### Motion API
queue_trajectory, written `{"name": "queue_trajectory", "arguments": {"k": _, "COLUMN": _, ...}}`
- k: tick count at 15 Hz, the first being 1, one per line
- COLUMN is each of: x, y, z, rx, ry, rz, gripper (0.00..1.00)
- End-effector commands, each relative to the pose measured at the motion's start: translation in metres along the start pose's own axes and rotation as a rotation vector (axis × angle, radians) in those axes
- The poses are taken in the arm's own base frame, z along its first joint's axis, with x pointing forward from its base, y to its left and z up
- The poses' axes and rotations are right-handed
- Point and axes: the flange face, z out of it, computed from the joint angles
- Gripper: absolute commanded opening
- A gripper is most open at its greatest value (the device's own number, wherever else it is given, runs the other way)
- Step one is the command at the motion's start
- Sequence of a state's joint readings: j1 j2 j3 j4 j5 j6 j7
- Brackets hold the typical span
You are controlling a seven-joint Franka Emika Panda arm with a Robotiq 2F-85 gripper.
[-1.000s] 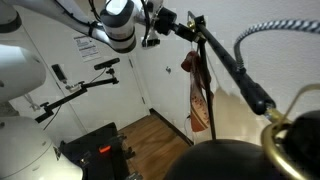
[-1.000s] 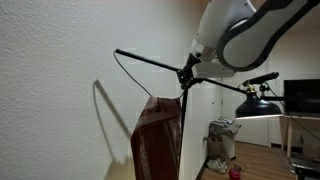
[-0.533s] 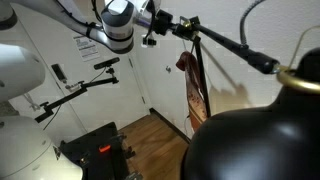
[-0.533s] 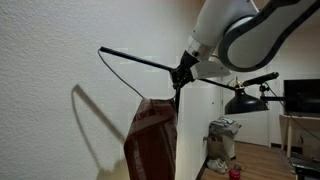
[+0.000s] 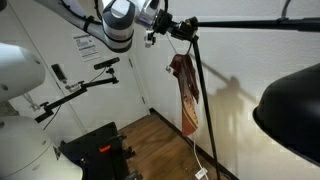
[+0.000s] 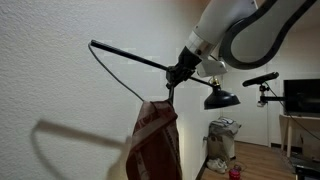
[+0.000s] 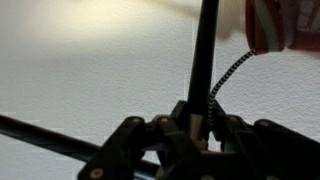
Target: Move the lamp to the left
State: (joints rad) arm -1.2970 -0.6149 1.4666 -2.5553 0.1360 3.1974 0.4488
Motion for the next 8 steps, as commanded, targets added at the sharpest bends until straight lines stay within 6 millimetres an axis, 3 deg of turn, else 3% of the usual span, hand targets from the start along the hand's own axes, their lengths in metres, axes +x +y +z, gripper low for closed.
{"name": "queue_trajectory", "arguments": {"k": 1, "x": -0.010, "y": -0.004, "z": 0.000, "rx": 0.136, "ry": 0.002, "rz": -0.108, "gripper": 0.07}}
{"name": "queue_trajectory", "arguments": {"k": 8, "x": -0.024, "y": 0.011, "z": -0.001, "rx": 0.261, "ry": 0.104, "rz": -0.276, "gripper": 0.07}}
